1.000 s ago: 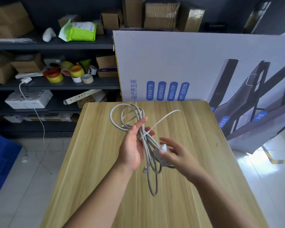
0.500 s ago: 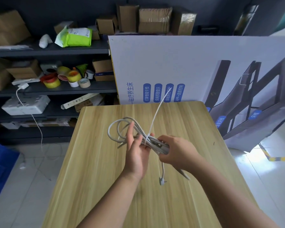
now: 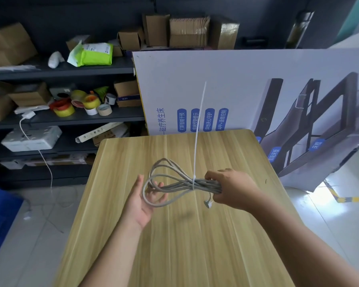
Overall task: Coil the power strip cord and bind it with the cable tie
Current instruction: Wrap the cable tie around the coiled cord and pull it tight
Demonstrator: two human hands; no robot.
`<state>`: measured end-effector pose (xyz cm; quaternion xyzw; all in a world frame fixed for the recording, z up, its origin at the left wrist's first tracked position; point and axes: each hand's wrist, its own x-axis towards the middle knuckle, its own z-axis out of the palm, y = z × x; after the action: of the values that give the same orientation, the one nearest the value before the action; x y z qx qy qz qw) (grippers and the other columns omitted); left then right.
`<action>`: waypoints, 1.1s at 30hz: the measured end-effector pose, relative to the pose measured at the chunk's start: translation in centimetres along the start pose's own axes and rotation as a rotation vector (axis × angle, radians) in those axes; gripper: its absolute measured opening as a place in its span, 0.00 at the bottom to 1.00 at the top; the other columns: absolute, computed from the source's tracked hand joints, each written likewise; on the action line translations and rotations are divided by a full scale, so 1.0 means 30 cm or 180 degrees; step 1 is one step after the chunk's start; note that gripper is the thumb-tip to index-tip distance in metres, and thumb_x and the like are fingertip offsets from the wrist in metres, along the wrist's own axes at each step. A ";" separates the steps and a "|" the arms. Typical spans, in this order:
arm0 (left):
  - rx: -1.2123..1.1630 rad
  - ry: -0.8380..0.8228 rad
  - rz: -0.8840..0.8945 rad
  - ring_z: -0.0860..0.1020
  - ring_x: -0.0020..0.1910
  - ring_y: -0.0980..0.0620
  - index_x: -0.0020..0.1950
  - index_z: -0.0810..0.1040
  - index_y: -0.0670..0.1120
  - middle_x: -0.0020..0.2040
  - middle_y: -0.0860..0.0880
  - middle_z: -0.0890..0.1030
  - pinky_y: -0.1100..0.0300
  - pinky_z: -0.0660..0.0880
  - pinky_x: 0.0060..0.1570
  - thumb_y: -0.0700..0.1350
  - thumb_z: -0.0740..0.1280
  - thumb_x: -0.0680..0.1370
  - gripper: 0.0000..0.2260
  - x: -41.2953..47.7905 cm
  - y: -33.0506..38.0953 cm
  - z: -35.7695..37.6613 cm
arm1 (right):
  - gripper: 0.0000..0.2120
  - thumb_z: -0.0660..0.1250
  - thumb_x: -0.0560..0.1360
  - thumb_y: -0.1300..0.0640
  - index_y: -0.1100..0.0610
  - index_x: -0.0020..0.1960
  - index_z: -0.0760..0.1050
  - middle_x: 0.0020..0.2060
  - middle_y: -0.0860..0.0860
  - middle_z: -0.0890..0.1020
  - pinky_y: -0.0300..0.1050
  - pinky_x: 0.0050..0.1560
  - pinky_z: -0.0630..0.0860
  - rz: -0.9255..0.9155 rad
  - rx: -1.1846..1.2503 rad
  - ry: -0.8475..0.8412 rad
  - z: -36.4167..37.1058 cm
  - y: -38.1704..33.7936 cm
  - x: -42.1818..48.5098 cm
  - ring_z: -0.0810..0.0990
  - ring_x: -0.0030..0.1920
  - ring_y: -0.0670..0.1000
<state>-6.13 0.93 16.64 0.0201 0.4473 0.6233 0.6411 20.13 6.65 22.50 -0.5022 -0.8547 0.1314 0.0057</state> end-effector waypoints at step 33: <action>0.2587 0.1459 -0.0193 0.84 0.40 0.47 0.45 0.82 0.38 0.40 0.42 0.86 0.57 0.77 0.41 0.34 0.77 0.69 0.08 0.288 -0.152 -0.685 | 0.19 0.65 0.69 0.51 0.49 0.59 0.71 0.51 0.53 0.81 0.53 0.61 0.68 -0.0685 -0.0262 -0.1693 0.811 -0.082 0.311 0.76 0.58 0.57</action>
<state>-16.40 -3.95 -3.06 0.1184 0.7857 0.3668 0.4838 9.94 8.23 -1.57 -0.3564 -0.8791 0.2223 -0.2251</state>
